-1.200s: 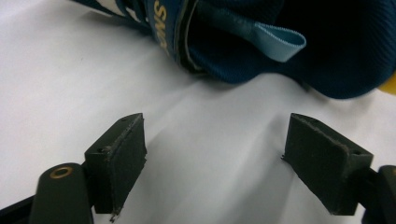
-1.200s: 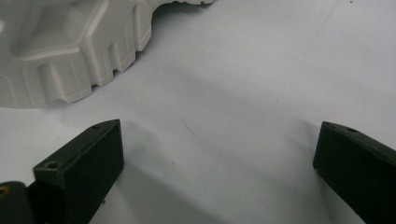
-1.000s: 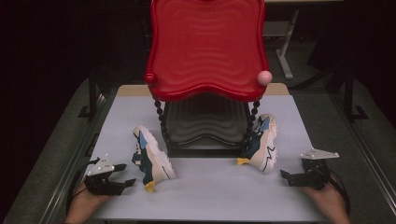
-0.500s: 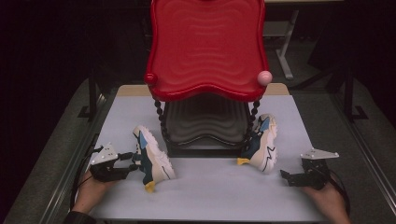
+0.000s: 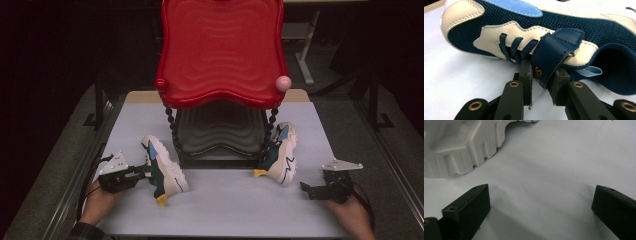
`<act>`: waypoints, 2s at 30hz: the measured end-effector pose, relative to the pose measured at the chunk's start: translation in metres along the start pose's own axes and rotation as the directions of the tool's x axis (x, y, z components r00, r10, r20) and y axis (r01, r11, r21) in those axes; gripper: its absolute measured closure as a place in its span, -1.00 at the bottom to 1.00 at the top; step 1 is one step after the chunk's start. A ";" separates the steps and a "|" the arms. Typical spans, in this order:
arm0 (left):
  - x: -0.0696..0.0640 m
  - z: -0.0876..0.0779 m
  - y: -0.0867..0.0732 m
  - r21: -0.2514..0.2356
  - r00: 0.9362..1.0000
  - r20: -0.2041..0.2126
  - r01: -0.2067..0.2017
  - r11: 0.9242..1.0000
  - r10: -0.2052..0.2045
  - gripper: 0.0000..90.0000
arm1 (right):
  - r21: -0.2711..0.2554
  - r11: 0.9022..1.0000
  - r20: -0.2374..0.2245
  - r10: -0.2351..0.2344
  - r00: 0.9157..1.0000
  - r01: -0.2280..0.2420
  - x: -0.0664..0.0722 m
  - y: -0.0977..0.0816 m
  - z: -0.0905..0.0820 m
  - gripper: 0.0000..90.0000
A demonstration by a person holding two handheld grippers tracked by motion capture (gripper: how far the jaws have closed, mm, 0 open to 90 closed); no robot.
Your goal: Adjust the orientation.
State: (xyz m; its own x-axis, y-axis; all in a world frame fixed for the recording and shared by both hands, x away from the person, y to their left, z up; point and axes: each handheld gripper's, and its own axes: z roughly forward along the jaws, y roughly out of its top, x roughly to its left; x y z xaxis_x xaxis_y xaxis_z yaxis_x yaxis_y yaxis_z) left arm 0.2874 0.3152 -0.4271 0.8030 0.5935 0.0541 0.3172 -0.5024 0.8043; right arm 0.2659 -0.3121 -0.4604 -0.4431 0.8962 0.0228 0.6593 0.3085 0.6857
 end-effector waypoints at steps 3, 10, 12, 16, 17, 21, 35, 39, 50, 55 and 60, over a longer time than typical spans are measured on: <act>-0.002 -0.005 0.000 -0.004 1.000 0.019 -0.001 1.000 0.001 0.65 | 0.000 1.000 0.000 0.000 1.000 0.000 0.000 0.000 0.000 -0.97; -0.004 -0.027 -0.011 -0.020 0.997 0.062 0.035 0.999 -0.034 0.66 | 0.000 1.000 0.000 0.000 1.000 0.000 0.000 0.000 0.000 -0.97; -0.004 -0.034 -0.015 -0.035 0.996 0.072 0.054 0.998 -0.052 0.67 | 0.000 1.000 0.000 -0.001 1.000 0.001 0.000 0.000 0.000 -0.97; -0.007 -0.050 -0.025 -0.054 0.994 0.081 0.081 0.995 -0.077 0.68 | 0.000 1.000 0.000 0.001 1.000 -0.001 0.000 0.000 0.000 -0.97; -0.007 -0.058 -0.029 -0.060 0.993 0.087 0.090 0.994 -0.084 0.69 | 0.000 1.000 0.000 0.001 1.000 -0.001 0.000 0.000 0.000 -0.97; -0.006 -0.072 -0.033 -0.067 0.992 0.086 0.100 0.993 -0.094 0.70 | 0.000 1.000 0.000 0.000 1.000 0.000 0.000 0.000 0.000 -0.97; -0.007 -0.058 -0.002 -0.149 0.982 0.169 0.115 0.982 -0.089 0.63 | 0.002 1.000 -0.001 0.003 1.000 -0.003 0.000 0.000 0.000 -0.97; -0.008 -0.044 0.013 -0.142 0.979 0.189 0.097 0.985 -0.069 0.62 | 0.002 1.000 -0.001 0.002 1.000 -0.002 0.000 0.000 0.000 -0.97; -0.006 -0.012 0.033 -0.110 0.973 0.216 0.105 0.988 -0.080 0.57 | 0.001 1.000 -0.001 0.003 1.000 -0.003 0.000 0.000 0.000 -0.97; -0.009 -0.008 0.036 -0.109 0.972 0.220 0.111 0.988 -0.085 0.39 | 0.001 1.000 -0.001 0.002 1.000 -0.002 0.000 0.000 0.000 -0.97; -0.014 -0.015 0.035 -0.117 0.976 0.200 0.109 0.987 -0.084 0.24 | 0.001 1.000 -0.001 0.002 1.000 -0.002 0.000 0.000 0.000 -0.97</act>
State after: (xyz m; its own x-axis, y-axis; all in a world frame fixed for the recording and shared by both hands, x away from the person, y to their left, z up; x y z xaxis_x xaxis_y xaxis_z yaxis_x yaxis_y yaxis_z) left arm 0.2799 0.2991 -0.3912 0.8580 0.4961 -0.1333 0.3419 -0.3577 0.8690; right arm 0.2660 -0.3123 -0.4603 -0.4429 0.8962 0.0249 0.6604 0.3074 0.6851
